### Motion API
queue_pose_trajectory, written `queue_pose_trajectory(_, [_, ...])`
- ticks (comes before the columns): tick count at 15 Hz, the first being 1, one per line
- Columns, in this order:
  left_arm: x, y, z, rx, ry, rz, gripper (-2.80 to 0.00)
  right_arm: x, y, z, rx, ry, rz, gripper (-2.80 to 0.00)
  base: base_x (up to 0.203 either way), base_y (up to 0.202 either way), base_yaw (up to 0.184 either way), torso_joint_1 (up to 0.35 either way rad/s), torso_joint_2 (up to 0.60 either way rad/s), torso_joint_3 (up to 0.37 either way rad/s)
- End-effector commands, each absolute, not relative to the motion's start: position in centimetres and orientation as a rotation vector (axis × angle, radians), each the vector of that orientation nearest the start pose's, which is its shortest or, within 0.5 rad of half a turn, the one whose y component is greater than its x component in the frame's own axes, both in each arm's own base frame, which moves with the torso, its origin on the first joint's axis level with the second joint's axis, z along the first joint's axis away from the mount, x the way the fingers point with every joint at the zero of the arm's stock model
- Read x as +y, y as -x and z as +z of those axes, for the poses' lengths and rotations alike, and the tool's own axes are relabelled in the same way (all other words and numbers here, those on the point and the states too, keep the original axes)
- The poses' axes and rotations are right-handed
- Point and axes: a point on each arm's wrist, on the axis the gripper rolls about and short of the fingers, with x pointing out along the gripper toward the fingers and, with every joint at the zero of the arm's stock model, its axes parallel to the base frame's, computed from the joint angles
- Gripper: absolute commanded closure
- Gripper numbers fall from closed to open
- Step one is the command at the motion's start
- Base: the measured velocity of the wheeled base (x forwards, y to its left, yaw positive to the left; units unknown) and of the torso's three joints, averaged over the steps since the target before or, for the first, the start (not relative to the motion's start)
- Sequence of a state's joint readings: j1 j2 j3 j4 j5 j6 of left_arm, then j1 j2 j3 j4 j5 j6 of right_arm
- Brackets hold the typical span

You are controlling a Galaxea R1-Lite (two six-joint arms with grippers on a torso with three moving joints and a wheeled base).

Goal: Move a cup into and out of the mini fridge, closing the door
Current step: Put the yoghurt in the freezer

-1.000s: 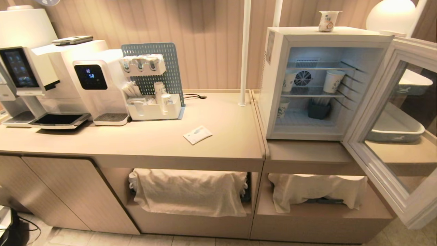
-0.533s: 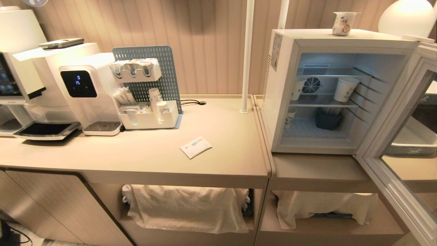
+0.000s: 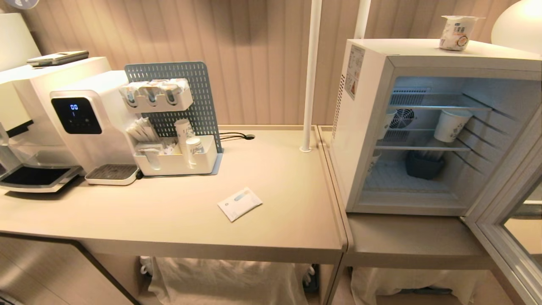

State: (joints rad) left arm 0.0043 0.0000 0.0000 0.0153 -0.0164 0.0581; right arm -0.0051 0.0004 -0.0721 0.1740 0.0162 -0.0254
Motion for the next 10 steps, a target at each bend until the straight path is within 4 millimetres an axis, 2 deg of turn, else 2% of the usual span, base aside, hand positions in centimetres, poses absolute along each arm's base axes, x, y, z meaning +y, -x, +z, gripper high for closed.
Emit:
queue_pose_trajectory(1, [-0.05,2.27,7.39,0.017,-0.058,-0.013,0.0,0.05,2.92,7.74,0.103,0.025,0.012,0.0,0.187,0.0,0.001,0.002,0.0,-0.002])
queue_pose_trajectory(7, [-0.05,2.27,7.36,0.02,-0.046,-0.014,0.0,0.05,2.92,7.75,0.101,0.025,0.012,0.0,0.19,0.0,-0.001,0.002,0.0,0.001])
queue_pose_trajectory(10, [-0.05,2.27,7.36,0.02,-0.046,-0.014,0.0,0.05,2.92,7.75,0.101,0.025,0.012,0.0,0.038,0.0,0.001,0.001,0.0,0.002])
